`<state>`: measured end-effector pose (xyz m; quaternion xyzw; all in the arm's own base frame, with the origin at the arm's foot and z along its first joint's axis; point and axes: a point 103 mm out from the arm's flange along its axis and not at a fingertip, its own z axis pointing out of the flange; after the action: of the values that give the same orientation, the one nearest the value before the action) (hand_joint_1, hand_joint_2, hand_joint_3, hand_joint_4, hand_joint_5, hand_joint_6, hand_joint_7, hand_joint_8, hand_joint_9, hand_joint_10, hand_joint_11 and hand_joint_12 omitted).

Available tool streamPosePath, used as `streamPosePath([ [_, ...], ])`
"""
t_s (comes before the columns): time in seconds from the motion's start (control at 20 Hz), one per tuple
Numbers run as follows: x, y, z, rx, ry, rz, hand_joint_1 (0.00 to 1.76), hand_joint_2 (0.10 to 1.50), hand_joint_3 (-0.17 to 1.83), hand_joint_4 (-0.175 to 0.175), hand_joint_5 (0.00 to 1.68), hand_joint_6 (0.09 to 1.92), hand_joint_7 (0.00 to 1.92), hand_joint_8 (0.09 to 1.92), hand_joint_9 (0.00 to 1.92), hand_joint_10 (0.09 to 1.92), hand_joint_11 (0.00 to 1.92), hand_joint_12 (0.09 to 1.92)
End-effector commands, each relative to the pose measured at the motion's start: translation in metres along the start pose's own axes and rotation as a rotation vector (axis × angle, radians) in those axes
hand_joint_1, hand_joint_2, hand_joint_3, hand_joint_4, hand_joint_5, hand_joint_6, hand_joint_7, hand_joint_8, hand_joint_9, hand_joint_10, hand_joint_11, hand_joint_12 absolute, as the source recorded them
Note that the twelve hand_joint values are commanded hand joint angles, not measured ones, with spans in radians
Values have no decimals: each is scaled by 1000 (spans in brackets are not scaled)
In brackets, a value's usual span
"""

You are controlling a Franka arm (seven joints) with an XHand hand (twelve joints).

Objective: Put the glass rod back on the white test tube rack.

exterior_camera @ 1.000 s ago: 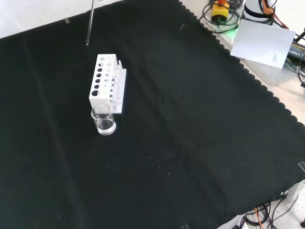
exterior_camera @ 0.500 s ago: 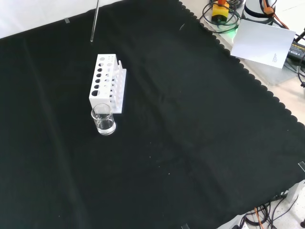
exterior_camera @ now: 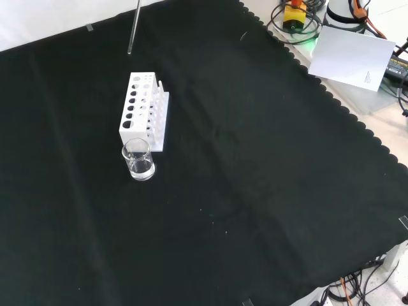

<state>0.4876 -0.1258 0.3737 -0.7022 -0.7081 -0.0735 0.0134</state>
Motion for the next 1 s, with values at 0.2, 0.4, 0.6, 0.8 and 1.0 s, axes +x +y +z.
streamPosePath([
  [0.2, 11, -5, 5, 11, 9, -14, 1301, 887, 344, -175, 1176, 426, 1132, 1118, 1645, 750, 1189, 808],
  [0.4, 13, -3, 9, 23, 8, -17, 1301, 887, 342, -175, 1176, 425, 1132, 1118, 1645, 750, 1190, 808],
  [0.6, 16, -2, 15, 30, 9, -19, 1301, 888, 340, -175, 1176, 424, 1132, 1118, 1644, 750, 1190, 807],
  [0.8, 15, 0, 19, 40, 9, -21, 1301, 889, 339, -175, 1177, 423, 1133, 1117, 1644, 750, 1190, 807],
  [1.0, 15, 3, 26, 51, 12, -19, 1301, 889, 338, -175, 1177, 423, 1133, 1117, 1644, 750, 1190, 807],
])
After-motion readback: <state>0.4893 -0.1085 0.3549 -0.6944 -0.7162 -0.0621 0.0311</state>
